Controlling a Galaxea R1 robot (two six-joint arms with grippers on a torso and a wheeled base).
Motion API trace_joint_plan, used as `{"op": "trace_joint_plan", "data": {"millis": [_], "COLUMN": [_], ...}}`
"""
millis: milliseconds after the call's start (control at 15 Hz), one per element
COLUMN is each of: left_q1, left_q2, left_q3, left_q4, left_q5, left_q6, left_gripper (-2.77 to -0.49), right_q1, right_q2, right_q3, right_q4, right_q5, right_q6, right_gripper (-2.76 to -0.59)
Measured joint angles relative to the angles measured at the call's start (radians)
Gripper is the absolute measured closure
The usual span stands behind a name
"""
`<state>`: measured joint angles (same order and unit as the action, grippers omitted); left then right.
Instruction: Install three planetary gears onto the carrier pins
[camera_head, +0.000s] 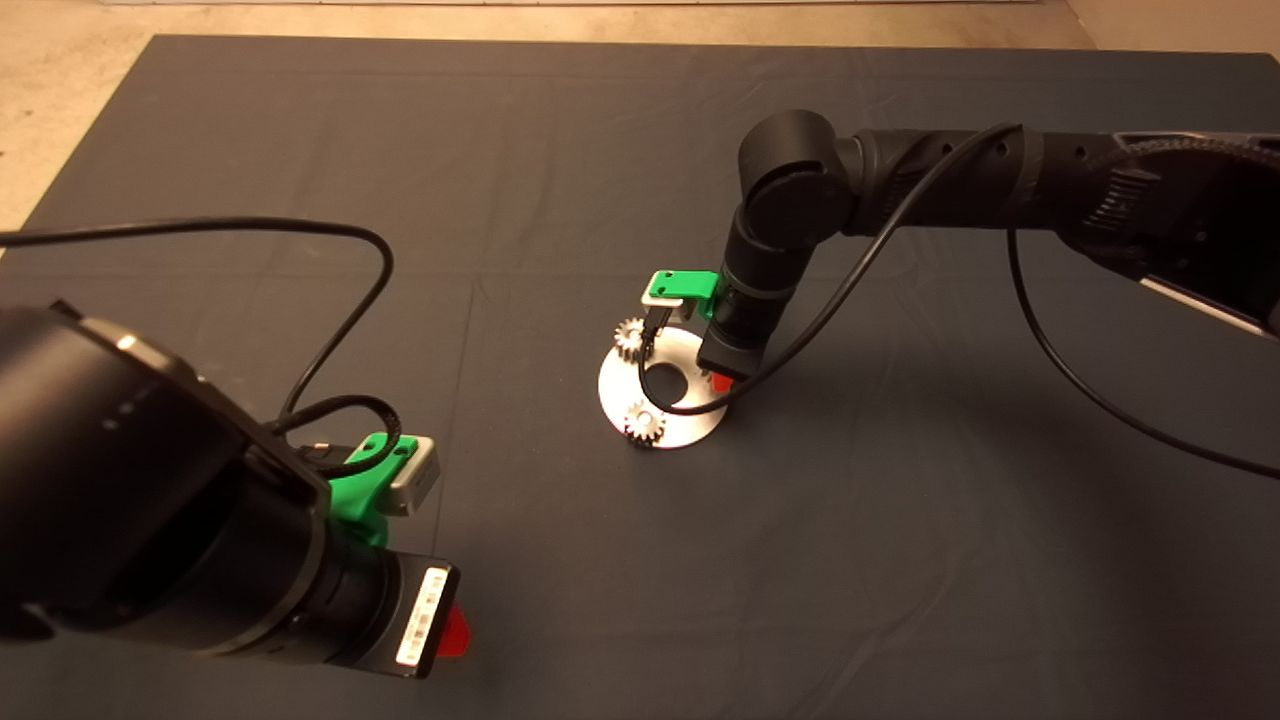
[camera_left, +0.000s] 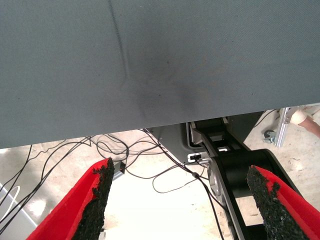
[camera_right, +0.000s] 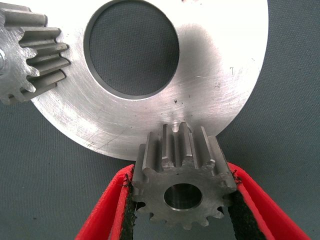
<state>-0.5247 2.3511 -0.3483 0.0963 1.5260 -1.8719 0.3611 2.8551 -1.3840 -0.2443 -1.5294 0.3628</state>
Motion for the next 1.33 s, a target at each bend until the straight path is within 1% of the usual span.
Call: {"op": "trace_joint_plan", "data": {"millis": [200,800,1067,1133,1267,1333], "left_q1": [0.0,0.0,0.0,0.0,0.0,0.0], "left_q2": [0.0,0.0,0.0,0.0,0.0,0.0], "left_q3": [0.0,0.0,0.0,0.0,0.0,0.0], "left_q4": [-0.001,-0.006,-0.007,-0.007,-0.007,-0.007], "left_q5": [0.0,0.0,0.0,0.0,0.0,0.0], "left_q6": [0.0,0.0,0.0,0.0,0.0,0.0], "left_gripper": [-1.89,-1.89,-1.89,-1.89,-1.89,-1.89], "right_q1": [-0.01,-0.01,-0.012,-0.012,-0.012,-0.012], "right_q2": [-0.002,-0.001,-0.001,-0.001,-0.001,-0.001], "right_q3": [0.0,0.0,0.0,0.0,0.001,0.002], "right_q4": [-0.014,-0.02,-0.023,-0.023,-0.024,-0.024], "right_q5": [0.006,0.005,0.004,0.003,0.003,0.003], "right_q6": [0.0,-0.018,-0.02,-0.022,-0.022,-0.022], "right_gripper": [-1.12,-1.13,-1.2,-1.28,-1.29,-1.35]}}
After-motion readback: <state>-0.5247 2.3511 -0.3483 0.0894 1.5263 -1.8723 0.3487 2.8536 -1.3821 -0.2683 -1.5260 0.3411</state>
